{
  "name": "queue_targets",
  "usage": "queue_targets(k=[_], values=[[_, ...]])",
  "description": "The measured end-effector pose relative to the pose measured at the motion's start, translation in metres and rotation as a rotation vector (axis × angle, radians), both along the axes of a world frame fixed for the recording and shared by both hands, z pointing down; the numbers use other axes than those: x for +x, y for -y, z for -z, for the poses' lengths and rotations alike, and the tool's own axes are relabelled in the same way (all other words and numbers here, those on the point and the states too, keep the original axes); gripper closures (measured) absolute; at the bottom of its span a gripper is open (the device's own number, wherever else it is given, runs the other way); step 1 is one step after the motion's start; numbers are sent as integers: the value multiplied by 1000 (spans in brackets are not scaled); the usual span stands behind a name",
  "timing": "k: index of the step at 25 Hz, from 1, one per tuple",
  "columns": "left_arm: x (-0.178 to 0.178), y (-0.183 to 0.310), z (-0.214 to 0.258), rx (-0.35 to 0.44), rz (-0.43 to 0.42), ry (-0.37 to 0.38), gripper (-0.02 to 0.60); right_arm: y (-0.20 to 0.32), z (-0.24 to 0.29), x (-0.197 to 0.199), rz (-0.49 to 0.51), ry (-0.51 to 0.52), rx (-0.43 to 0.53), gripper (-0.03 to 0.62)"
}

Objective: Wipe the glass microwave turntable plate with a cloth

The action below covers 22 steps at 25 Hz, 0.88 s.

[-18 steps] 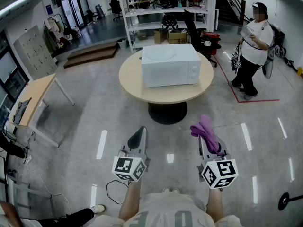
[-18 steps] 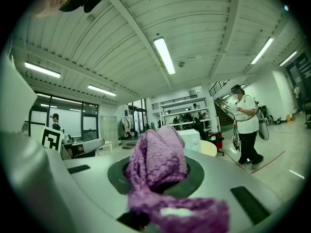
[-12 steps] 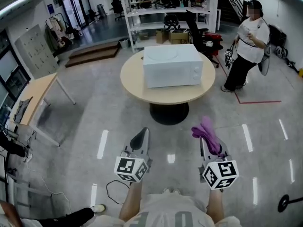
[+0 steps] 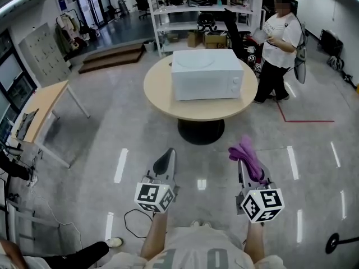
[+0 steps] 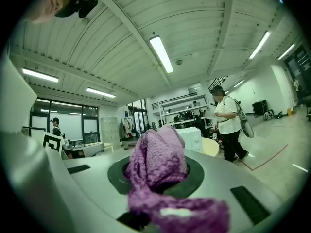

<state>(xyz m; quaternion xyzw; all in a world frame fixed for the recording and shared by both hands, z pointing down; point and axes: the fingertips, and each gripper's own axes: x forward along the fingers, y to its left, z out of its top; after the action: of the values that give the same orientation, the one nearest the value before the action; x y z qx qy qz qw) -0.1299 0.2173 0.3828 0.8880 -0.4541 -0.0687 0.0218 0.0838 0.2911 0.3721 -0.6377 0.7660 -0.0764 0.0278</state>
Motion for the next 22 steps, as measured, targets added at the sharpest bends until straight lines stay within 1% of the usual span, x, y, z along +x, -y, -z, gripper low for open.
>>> queue_targets(k=[4,10,18,22], values=[[3,0,-5,-19,6,8,578,0,-7,7,12,14,-26,546],[15,2,-12,-34,22,24,578,5,-13,27,12,33,-40,546],[24,-15,-16,-50,55,32,578,-9,-28,39,46,49,-83,546],[29,-13,-24,-68,64,48,578,-3,-35,47,50,67,-92,546]])
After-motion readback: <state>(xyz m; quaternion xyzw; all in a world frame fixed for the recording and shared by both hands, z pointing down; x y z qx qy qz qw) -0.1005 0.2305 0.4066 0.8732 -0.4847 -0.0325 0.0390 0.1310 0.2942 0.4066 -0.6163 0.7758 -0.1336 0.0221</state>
